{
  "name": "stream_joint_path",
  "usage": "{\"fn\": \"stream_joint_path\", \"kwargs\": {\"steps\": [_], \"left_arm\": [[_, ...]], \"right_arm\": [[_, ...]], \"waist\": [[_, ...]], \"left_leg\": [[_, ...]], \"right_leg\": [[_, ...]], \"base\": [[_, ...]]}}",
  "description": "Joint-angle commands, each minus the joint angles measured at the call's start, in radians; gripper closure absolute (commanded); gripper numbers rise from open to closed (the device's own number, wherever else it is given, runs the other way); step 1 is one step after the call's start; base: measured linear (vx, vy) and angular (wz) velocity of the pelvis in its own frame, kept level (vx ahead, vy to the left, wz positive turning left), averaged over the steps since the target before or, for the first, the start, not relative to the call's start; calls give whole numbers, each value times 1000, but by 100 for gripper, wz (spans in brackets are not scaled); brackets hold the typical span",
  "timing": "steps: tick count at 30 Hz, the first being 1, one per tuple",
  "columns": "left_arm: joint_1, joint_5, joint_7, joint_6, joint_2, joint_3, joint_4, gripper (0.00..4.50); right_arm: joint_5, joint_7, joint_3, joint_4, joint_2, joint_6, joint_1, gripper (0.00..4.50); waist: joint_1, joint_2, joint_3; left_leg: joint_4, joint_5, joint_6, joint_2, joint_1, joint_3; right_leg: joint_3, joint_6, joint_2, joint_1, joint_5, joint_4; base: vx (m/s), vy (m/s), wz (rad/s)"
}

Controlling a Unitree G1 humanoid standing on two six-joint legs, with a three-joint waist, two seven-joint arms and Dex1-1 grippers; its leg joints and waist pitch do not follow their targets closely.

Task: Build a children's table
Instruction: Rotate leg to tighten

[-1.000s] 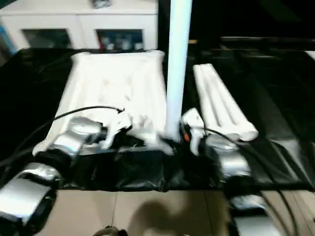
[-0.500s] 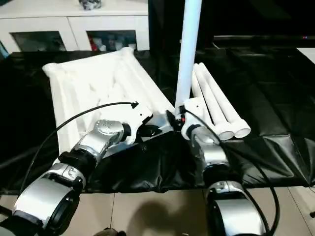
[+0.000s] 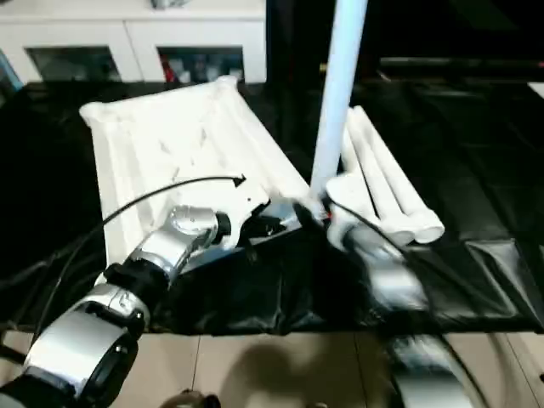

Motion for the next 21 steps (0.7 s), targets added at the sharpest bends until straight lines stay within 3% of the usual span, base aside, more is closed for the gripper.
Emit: {"fn": "stream_joint_path", "kwargs": {"steps": [1,2,3,4,6,7,9,10,11,14,16,17,19,20,21], "left_arm": [[18,-21,27,-23,5,23,-13,450],[18,-31,23,-21,7,31,-20,423],[17,-51,-3,5,5,43,-27,423],[17,-63,-26,12,6,47,-35,395],[19,-69,-45,5,9,46,-49,389],[20,-65,-38,-7,12,42,-53,389],[18,-59,-16,-22,16,44,-57,362],[16,-60,-12,-27,24,46,-68,362],[10,-72,3,-19,54,68,-110,352],[1,-83,13,18,112,105,-176,352],[-2,-87,23,61,167,134,-234,352],[-3,-84,28,78,202,147,-263,352],[-2,-81,30,84,217,152,-276,352],[-2,-75,33,103,243,159,-288,352],[-2,-75,33,103,243,159,-288,352]], "right_arm": [[33,60,30,-88,-9,61,30,47],[59,105,48,-203,-49,113,80,42],[70,120,52,-243,-65,137,96,42],[77,134,56,-277,-79,154,109,39],[72,152,65,-327,-105,181,127,39],[66,156,68,-348,-113,195,134,39],[64,159,70,-369,-118,213,138,39],[68,159,71,-392,-120,235,141,39],[79,148,80,-445,-115,298,146,39],[64,109,98,-427,-87,333,131,39],[60,99,111,-413,-70,344,127,39],[58,99,120,-413,-64,348,129,39],[56,99,124,-415,-62,350,131,39],[53,97,129,-420,-57,355,132,39],[53,97,129,-420,-57,355,132,39]], "waist": [[5,-31,-72],[3,-31,-68],[1,-25,-65],[-2,-28,-64],[-9,-23,-63],[-6,-21,-65],[-8,-20,-65],[-6,-8,-66],[-9,-11,-70],[-15,-13,-72],[-16,-11,-71],[-13,-17,-71],[-14,-14,-69],[-13,-18,-69],[-11,-14,-69]], "left_leg": [[-54,-114,157,62,20,-30],[-58,-154,139,61,18,-32],[-59,-173,130,60,18,-33],[-61,-189,121,59,19,-33],[-65,-210,92,59,18,-36],[-65,-218,83,63,26,-35],[-66,-217,78,63,23,-37],[-66,-214,75,65,25,-38],[-65,-195,79,65,23,-39],[-63,-169,82,63,20,-38],[-60,-171,79,59,21,-35],[-61,-160,73,61,21,-36],[-62,-161,65,63,25,-35],[-62,-163,59,63,27,-35],[-63,-166,55,64,28,-34]], "right_leg": [[46,-218,-78,56,-60,-70],[45,-197,-78,56,-148,-81],[44,-192,-79,54,-184,-84],[44,-184,-79,55,-216,-89],[44,-175,-78,51,-284,-95],[48,-174,-76,45,-278,-97],[48,-184,-76,47,-244,-92],[48,-188,-76,46,-229,-89],[48,-203,-74,49,-161,-82],[46,-223,-75,50,-98,-72],[46,-230,-75,48,-112,-75],[46,-229,-77,49,-133,-70],[47,-220,-72,44,-139,-71],[48,-218,-72,44,-137,-68],[48,-218,-72,41,-141,-69]], "base": [[0,0,0],[0,0,0],[0,0,0],[0,0,0],[0,0,0],[0,0,0],[0,0,0],[0,0,0],[0,0,0],[0,0,0],[0,0,0],[0,0,0],[0,0,0],[0,0,0],[0,0,0]]}}
